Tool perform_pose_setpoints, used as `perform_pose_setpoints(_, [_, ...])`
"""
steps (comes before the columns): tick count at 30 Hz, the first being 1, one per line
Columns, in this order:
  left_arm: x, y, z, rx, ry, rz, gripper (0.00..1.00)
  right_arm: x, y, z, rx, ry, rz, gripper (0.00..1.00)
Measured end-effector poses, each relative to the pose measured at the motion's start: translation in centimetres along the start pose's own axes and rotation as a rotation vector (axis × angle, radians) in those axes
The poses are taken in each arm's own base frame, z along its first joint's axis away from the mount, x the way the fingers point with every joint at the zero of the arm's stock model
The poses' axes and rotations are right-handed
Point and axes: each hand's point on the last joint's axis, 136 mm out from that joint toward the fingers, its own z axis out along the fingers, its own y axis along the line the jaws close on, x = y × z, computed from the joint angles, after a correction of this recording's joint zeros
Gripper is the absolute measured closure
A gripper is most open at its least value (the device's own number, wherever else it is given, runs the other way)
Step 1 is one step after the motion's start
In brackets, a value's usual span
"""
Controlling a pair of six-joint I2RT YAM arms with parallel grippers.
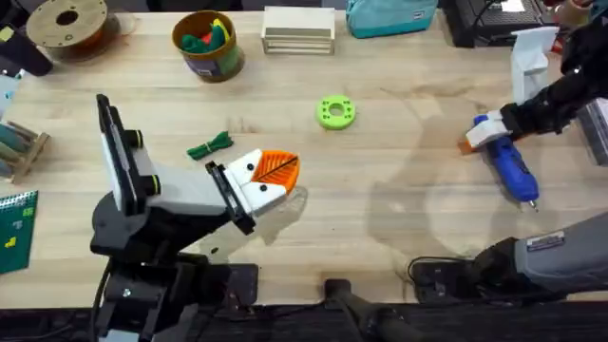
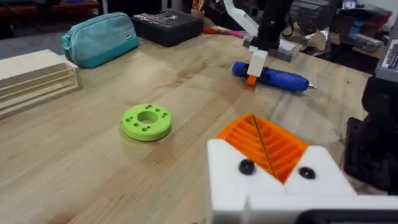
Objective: Pick up the gripper from the table and insert it into the empty holder that is missing its gripper. Then pick up a screw, insert it into the mounting hole, and use the screwdriver to tighten it. Finally, clean up the table by picking up the vegetable and placing it into the bucket.
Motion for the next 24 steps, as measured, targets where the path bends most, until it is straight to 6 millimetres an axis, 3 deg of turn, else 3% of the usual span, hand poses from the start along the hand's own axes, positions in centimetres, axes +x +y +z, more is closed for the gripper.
perform_pose_setpoints(3, [-0.01,0.00,0.00,0.000,0.000,0.000,0.996,-0.07,0.22,0.02,-0.012,-0.005,-0.005,0.192])
perform_pose_setpoints(6, [0.00,0.00,0.00,0.000,0.000,0.000,0.996,-0.23,0.41,0.02,-0.022,-0.014,-0.012,0.479])
perform_pose_setpoints(11, [0.00,0.00,0.00,0.000,0.000,0.000,0.996,-0.30,0.37,0.02,-0.020,-0.017,-0.016,0.534])
perform_pose_setpoints(21, [0.00,0.00,0.00,0.000,0.000,0.000,0.996,-0.66,-0.31,-0.05,0.018,-0.035,-0.021,0.948])
perform_pose_setpoints(24, [0.00,0.01,0.00,0.000,0.000,0.000,0.996,-0.65,-0.17,-0.16,0.018,-0.044,-0.022,0.969])
